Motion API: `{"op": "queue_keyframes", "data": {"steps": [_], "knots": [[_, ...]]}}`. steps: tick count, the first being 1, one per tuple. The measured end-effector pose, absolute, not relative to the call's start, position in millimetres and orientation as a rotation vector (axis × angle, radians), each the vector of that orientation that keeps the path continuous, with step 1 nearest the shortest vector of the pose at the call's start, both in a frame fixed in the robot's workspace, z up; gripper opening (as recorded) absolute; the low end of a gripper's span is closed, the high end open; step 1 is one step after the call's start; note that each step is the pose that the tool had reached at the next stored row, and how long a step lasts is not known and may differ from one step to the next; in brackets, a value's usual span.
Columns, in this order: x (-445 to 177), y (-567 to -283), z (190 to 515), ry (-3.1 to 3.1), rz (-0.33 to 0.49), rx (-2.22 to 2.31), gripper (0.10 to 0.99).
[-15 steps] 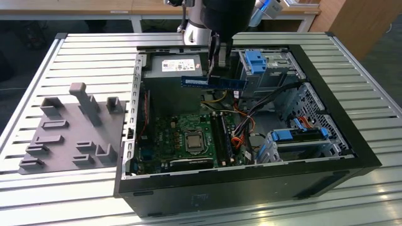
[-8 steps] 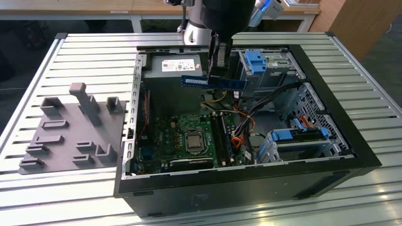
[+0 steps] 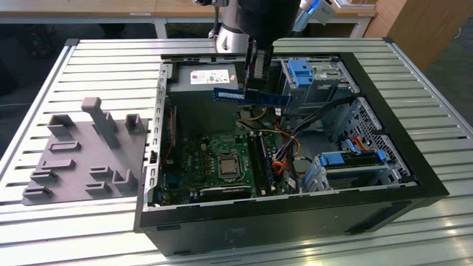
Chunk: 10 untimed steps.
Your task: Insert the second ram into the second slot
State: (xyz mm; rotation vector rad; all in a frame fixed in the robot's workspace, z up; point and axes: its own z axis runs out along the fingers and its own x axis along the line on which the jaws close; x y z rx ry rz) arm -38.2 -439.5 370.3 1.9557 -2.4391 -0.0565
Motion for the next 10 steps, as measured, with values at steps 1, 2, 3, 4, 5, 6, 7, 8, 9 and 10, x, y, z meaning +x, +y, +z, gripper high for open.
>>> {"op": "queue_keyframes", "data": {"steps": [1, 2, 3, 4, 5, 6, 7, 8, 9, 10], "knots": [[-38.2, -439.5, 370.3, -2.443, -0.057, 1.951, 0.137], [-38.2, -439.5, 370.3, -2.447, -0.057, 1.946, 0.137], [-38.2, -439.5, 370.3, -2.451, -0.057, 1.941, 0.137], [-38.2, -439.5, 370.3, -2.455, -0.057, 1.936, 0.137], [-38.2, -439.5, 370.3, -2.459, -0.057, 1.932, 0.137], [-38.2, -439.5, 370.3, -2.462, -0.057, 1.927, 0.137], [-38.2, -439.5, 370.3, -2.465, -0.057, 1.923, 0.137], [-38.2, -439.5, 370.3, -2.469, -0.057, 1.919, 0.137], [-38.2, -439.5, 370.3, -2.472, -0.057, 1.915, 0.137], [-38.2, -439.5, 370.3, -2.475, -0.057, 1.911, 0.137]]}}
